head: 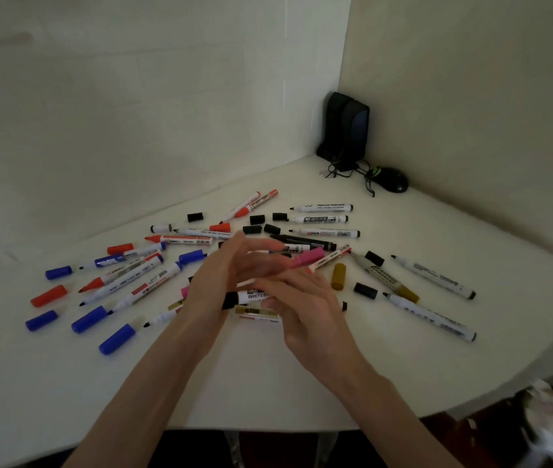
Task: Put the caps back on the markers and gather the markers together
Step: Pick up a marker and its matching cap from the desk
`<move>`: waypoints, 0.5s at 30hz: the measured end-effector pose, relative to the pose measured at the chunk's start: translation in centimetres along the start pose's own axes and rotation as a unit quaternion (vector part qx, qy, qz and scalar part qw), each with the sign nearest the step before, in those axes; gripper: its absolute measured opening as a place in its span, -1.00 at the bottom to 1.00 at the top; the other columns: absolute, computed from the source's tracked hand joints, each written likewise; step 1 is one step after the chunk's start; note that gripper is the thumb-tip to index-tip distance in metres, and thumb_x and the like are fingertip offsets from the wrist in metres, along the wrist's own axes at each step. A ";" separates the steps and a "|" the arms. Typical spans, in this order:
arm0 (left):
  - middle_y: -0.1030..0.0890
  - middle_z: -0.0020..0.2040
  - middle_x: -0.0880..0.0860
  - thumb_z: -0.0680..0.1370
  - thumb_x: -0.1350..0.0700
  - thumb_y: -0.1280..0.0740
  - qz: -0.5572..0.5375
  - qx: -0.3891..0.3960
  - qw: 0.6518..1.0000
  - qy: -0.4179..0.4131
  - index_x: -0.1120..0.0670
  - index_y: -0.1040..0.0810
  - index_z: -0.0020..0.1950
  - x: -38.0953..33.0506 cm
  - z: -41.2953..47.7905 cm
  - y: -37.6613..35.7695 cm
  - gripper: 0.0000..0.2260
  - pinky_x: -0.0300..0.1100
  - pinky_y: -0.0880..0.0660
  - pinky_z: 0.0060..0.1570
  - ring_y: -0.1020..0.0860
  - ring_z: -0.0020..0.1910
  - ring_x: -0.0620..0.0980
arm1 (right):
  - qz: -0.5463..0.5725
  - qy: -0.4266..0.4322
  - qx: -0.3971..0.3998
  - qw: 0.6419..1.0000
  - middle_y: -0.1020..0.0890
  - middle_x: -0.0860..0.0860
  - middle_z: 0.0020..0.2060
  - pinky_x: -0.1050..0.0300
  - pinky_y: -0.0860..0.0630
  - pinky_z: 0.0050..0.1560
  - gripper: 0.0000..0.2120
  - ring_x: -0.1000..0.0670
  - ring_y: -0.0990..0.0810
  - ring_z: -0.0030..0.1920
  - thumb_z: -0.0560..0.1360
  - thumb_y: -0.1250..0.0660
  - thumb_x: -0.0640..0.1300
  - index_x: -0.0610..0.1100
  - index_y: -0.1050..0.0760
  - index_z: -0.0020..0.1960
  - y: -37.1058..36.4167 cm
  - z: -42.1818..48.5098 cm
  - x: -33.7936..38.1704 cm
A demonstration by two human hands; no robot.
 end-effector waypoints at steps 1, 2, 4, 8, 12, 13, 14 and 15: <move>-0.72 0.04 0.10 0.68 -0.09 0.02 0.019 0.006 1.000 0.003 0.11 -0.63 0.12 -0.4 0.5 0.0 -0.52 -0.08 -0.58 0.05 -0.64 0.15 0.13 | 0.021 -0.023 -0.005 1.000 -0.66 0.09 0.12 0.04 -0.40 0.21 -0.73 0.08 -0.56 0.20 0.51 -0.39 -0.28 -0.06 -0.64 0.17 0.0 0.1 -0.4; -0.72 0.02 0.09 0.69 -0.08 0.02 0.028 -0.001 1.000 -0.001 0.12 -0.63 0.13 -0.9 1.0 0.0 -0.52 -0.16 -0.60 -0.03 -0.65 0.13 0.13 | 0.031 -0.043 -0.011 0.999 -0.66 0.13 0.12 0.08 -0.36 0.22 -0.75 0.14 -0.54 0.20 0.53 -0.39 -0.23 -0.03 -0.64 0.17 0.0 0.1 -0.7; -0.72 0.01 0.06 0.69 -0.05 0.00 0.036 -0.049 0.997 -0.042 0.14 -0.63 0.13 -1.6 1.3 0.6 -0.55 -0.29 -0.59 -0.14 -0.67 0.06 0.02 | 0.027 -0.066 -0.020 0.997 -0.65 0.15 0.12 0.10 -0.34 0.24 -0.78 0.20 -0.50 0.19 0.55 -0.39 -0.17 0.00 -0.64 0.17 0.4 0.4 -1.6; -0.69 0.04 -0.12 0.69 -0.02 -0.12 0.174 -0.131 0.953 -0.212 0.02 -0.64 0.13 -2.0 -1.0 2.1 -0.69 -0.27 -0.52 0.06 -0.63 0.06 -0.17 | -0.027 -0.108 -0.049 0.993 -0.57 0.08 0.11 0.12 -0.39 0.20 -0.75 0.08 -0.49 0.15 0.54 -0.34 -0.08 -0.01 -0.63 0.20 2.7 0.8 -4.9; -0.60 -0.01 -0.26 0.58 0.02 -0.26 0.401 -0.052 0.877 -0.258 -0.12 -0.56 0.15 0.4 -2.4 0.1 -0.82 -0.42 -0.53 -0.11 -0.60 -0.05 -0.24 | -0.112 -0.204 -0.037 0.972 -0.55 0.07 0.02 0.15 -0.32 0.13 -0.74 0.08 -0.43 0.03 0.55 -0.37 -0.07 -0.01 -0.62 0.23 5.7 2.2 -11.1; -0.59 0.01 -0.25 0.56 0.03 -0.27 0.471 -0.039 0.838 -0.272 -0.14 -0.54 0.15 1.3 -2.7 -0.6 -0.81 -0.40 -0.54 -0.10 -0.59 -0.08 -0.25 | -0.114 -0.228 -0.029 0.967 -0.56 0.07 0.01 0.13 -0.38 0.13 -0.74 0.09 -0.44 0.01 0.56 -0.38 -0.08 -0.02 -0.61 0.24 6.4 2.6 -12.8; -0.59 0.03 -0.21 0.54 0.05 -0.28 0.522 -0.027 0.804 -0.282 -0.14 -0.54 0.14 2.2 -2.9 -1.3 -0.80 -0.35 -0.56 -0.07 -0.57 -0.07 -0.25 | -0.116 -0.248 -0.026 0.961 -0.57 0.05 0.00 0.11 -0.43 0.12 -0.74 0.07 -0.47 -0.01 0.56 -0.38 -0.08 -0.03 -0.61 0.25 7.0 3.0 -14.6; -0.60 0.05 -0.14 0.53 0.06 -0.28 0.552 -0.018 0.781 -0.290 -0.11 -0.55 0.14 2.9 -2.9 -1.8 -0.79 -0.28 -0.59 -0.03 -0.57 -0.04 -0.21 | -0.122 -0.266 -0.026 0.956 -0.58 0.04 -0.01 0.12 -0.46 0.08 -0.74 0.06 -0.49 -0.03 0.56 -0.38 -0.09 -0.03 -0.61 0.24 7.6 3.4 -16.2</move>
Point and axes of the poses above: each hand's wrist, its own z-axis towards the middle knuckle, its own y-axis out of the back of the hand, x = y × z, the point moved 6 cm from there along z, towards the middle knuckle
